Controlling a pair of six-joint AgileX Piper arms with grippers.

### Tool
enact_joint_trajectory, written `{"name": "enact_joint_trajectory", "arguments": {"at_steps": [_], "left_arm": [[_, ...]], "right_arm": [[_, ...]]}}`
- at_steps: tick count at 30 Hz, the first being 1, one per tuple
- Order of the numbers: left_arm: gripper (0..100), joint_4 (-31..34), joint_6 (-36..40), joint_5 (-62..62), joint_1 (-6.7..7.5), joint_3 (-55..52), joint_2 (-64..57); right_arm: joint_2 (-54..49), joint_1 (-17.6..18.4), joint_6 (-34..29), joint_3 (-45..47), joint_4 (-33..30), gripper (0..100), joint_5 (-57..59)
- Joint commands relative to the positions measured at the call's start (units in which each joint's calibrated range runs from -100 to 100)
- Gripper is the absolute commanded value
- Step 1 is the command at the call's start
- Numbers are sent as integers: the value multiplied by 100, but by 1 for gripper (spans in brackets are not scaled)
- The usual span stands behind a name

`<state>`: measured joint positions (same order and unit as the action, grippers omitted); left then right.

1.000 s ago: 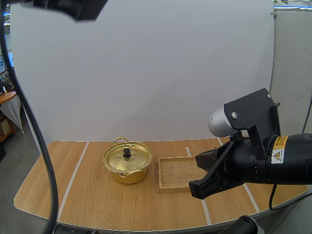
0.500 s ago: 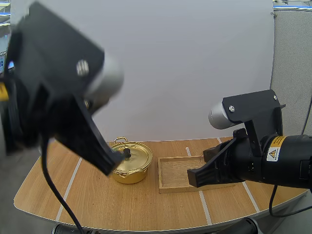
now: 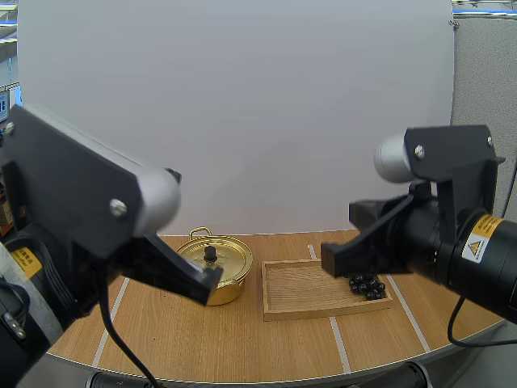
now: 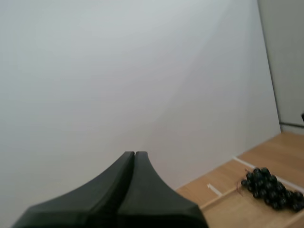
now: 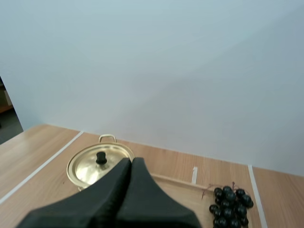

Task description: Open the pot, put the pineapple inside, and close it

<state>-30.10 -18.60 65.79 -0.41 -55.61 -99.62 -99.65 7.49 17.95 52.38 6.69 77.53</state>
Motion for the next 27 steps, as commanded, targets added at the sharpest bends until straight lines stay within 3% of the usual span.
{"name": "enact_joint_trajectory", "arguments": {"at_steps": [1,7,11,16,27], "left_arm": [[0,-124,409,-1251,-6,-310,-38],[0,-124,459,-2247,-6,-837,-38],[0,-114,459,-2326,-6,-1244,-38],[0,6,437,-2442,-6,-1937,-38],[0,162,437,-4655,-6,-3773,-38]], "right_arm": [[-35,-116,-9,-7,-147,0,-988],[-35,-484,-9,418,-193,0,-2576],[-35,-713,-9,1222,-183,0,-3449],[-35,-742,76,2384,-183,0,-3745],[-35,-742,125,3974,-231,0,-4479]]}}
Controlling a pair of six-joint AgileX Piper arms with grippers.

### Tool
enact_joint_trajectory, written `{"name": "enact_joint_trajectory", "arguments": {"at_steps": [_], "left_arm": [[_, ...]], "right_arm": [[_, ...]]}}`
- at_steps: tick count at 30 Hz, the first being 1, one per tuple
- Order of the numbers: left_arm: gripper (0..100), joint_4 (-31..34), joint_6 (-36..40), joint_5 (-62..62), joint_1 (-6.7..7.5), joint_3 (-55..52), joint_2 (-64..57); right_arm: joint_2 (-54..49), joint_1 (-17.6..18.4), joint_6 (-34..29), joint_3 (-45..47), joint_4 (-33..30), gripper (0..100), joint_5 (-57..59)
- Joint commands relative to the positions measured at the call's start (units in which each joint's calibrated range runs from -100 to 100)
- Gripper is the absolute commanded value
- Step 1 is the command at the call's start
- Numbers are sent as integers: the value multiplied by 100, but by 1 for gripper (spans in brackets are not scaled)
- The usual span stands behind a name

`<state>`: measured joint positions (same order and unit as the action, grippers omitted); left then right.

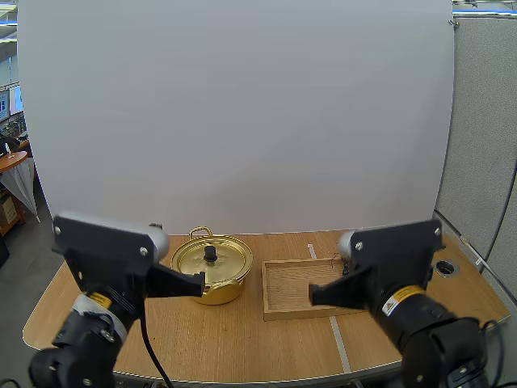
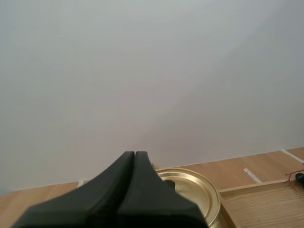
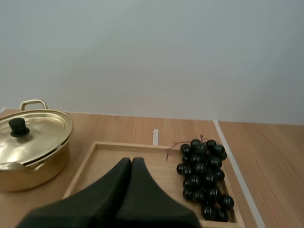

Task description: Open the pot, put the pineapple inside, and close it

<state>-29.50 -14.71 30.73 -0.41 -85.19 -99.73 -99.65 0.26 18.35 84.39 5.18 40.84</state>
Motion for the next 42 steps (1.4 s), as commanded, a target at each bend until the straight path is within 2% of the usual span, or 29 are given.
{"name": "enact_joint_trajectory", "arguments": {"at_steps": [1,8,10,21,26,42], "left_arm": [[0,102,48,-1270,-6,-980,-27],[0,102,48,-2137,-6,-1481,-27],[0,102,48,-1796,-6,-1481,-27],[0,103,156,-1649,-6,-1481,-27],[0,253,156,-1649,-6,-1481,-27],[0,339,156,-1649,-6,-1481,-27]], "right_arm": [[-35,-19,85,870,-80,0,-884],[-35,-19,85,1401,-93,0,-961],[-35,-19,85,1561,-97,0,-976],[-35,-19,85,1561,-186,0,-976],[-35,-137,85,1561,-186,0,-976],[-35,-65,85,1561,-186,0,-976]]}}
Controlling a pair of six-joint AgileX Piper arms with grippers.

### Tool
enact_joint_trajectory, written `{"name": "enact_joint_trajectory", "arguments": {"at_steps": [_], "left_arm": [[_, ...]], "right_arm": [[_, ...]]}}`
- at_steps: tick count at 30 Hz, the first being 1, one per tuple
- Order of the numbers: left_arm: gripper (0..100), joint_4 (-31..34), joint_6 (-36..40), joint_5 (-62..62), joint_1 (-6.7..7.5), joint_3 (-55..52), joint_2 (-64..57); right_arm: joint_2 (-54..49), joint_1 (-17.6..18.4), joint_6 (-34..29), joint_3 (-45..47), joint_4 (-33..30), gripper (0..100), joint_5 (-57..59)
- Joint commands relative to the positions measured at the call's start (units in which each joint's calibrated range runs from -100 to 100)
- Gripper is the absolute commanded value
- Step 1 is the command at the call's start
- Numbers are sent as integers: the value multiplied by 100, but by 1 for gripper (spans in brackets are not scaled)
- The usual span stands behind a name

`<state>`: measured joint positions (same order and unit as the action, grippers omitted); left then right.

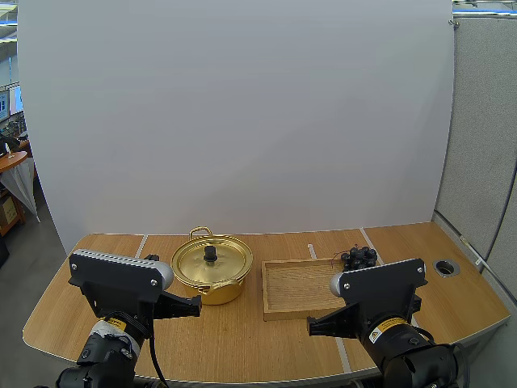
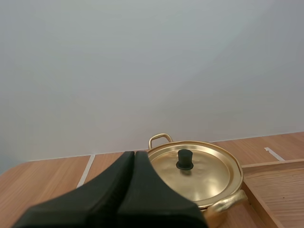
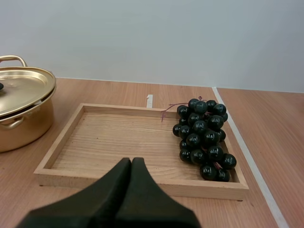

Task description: Open the pot, put the pineapple inside, and close it

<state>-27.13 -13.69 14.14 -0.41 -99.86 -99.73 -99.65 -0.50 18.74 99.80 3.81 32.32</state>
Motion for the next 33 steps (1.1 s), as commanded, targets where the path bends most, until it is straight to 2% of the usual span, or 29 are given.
{"name": "enact_joint_trajectory", "arguments": {"at_steps": [1,5,12,16,33], "left_arm": [[0,152,53,77,-6,-14,-27],[0,444,218,674,-6,-14,-27],[0,2713,2773,1281,-6,-14,-27],[0,2810,3111,1522,-6,-14,-27],[0,2836,3111,1456,-6,-14,-27]], "right_arm": [[-35,10,45,20,-49,0,-123],[-35,10,45,20,-49,0,-123],[-35,10,45,20,-49,0,-123],[-35,10,45,20,-49,0,-123],[-35,10,45,20,-49,0,-123]]}}
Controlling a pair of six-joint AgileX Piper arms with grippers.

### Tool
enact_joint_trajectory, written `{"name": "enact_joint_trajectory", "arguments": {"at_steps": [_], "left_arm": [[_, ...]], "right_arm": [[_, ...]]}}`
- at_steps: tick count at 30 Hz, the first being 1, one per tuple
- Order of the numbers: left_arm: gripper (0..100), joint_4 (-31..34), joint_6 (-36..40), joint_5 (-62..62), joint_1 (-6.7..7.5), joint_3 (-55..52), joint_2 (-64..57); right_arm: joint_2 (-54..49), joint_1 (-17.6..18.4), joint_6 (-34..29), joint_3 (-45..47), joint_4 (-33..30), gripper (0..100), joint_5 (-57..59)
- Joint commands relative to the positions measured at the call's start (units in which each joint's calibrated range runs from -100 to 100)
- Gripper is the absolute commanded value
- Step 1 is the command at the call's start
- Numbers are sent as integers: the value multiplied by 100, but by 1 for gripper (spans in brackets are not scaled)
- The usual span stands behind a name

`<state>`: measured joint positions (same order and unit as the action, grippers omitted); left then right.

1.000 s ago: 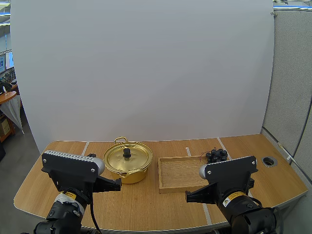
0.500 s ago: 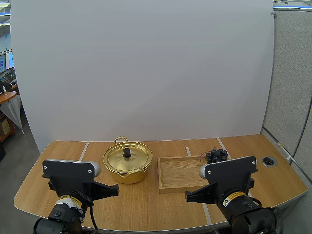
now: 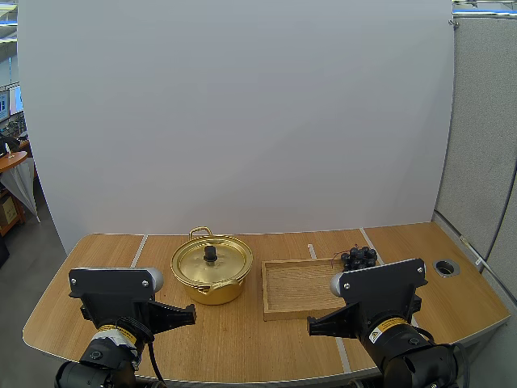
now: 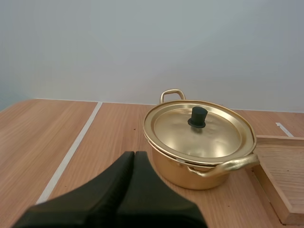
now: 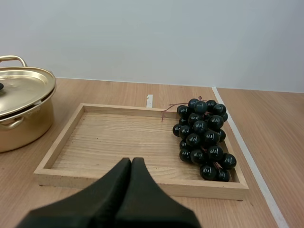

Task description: Open the pot, put the pineapple inside, and close it

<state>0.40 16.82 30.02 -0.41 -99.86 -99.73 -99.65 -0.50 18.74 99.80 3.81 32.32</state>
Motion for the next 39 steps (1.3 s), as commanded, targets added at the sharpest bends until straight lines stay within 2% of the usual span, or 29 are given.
{"name": "enact_joint_trajectory", "arguments": {"at_steps": [1,39], "left_arm": [[0,84,61,-132,-6,-14,-27],[0,84,61,-202,-6,-14,-27]], "right_arm": [[-35,10,45,20,-49,0,-123],[-35,9,26,20,-49,0,-123]]}}
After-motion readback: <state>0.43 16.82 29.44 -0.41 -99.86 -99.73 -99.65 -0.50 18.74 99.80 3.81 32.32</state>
